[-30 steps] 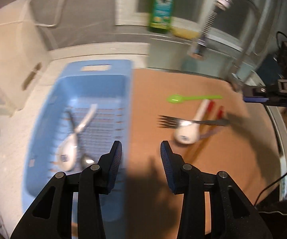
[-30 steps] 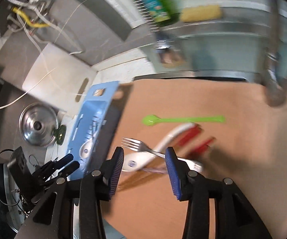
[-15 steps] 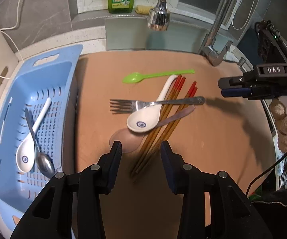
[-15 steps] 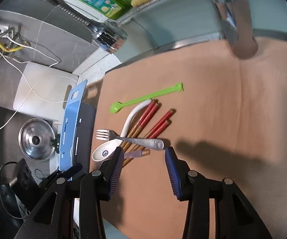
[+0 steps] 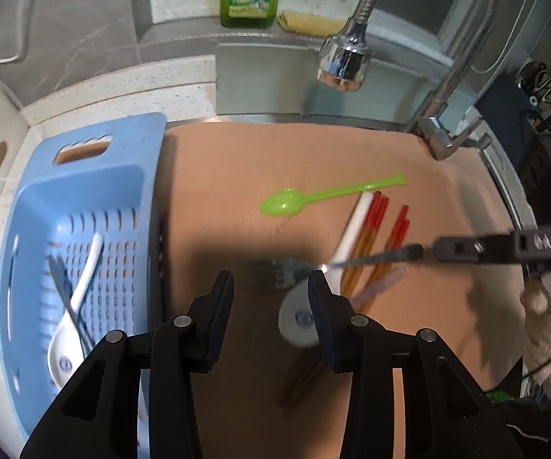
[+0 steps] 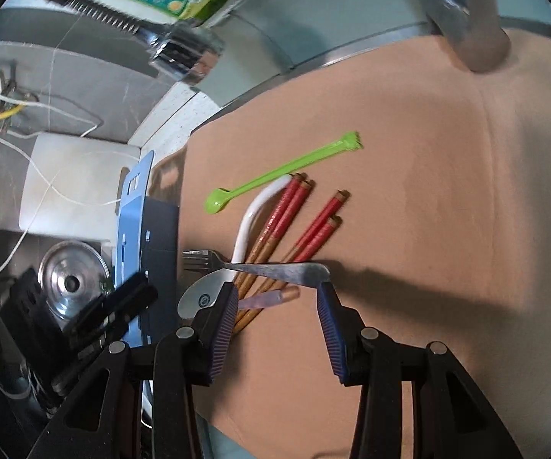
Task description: Organize utensils
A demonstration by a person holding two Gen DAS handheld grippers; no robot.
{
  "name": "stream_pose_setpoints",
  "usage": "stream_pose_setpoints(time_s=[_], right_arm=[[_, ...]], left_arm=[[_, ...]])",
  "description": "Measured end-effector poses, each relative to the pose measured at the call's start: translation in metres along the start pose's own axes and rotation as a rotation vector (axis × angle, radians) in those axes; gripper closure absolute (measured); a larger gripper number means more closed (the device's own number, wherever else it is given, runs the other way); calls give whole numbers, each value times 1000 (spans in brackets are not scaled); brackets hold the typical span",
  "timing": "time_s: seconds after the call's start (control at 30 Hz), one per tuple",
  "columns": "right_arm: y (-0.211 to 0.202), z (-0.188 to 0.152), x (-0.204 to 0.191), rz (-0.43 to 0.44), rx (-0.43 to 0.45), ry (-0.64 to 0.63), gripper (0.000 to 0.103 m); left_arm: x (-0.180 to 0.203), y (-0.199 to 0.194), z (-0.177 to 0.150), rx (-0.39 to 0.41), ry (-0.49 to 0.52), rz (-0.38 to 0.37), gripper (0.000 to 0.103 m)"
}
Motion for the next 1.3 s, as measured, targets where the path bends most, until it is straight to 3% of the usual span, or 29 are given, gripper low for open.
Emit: stream_pose_setpoints(time_s=[0.27, 0.57, 0.67, 0.73, 0.87, 0.97, 1.3], right_arm=[[-1, -2, 7, 20, 5, 25, 65], [-1, -8, 12, 67, -22, 43, 66], [2, -11, 7, 64, -35, 12, 72], [8, -11, 2, 44, -45, -14, 78], [20, -11, -3, 18, -63, -41, 81], [25, -2, -7, -34, -38, -74, 82], [32, 28, -37, -55, 36, -152, 86]], left_arm=[[-19, 43, 31, -172, -33, -40, 64], [-12, 67, 35, -241, -50, -112, 64], [1, 66, 31, -242, -1, -118, 64], [15, 60, 25, -248, 68, -109, 64], [47, 51, 5, -270, 257, -53, 64], [57, 55, -5, -292, 322, -23, 64], [32, 73, 6, -246, 243, 71, 63]])
Point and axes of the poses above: each gripper's, at about its wrist camera, not at the fingertips, and y roughly the way its jaws point, x to its right, z to its top, the point moved 5 cm from there along y, roughly the way its jaws point, and after that the axes turned 15 degrees about -z, right-handed, at the moved point
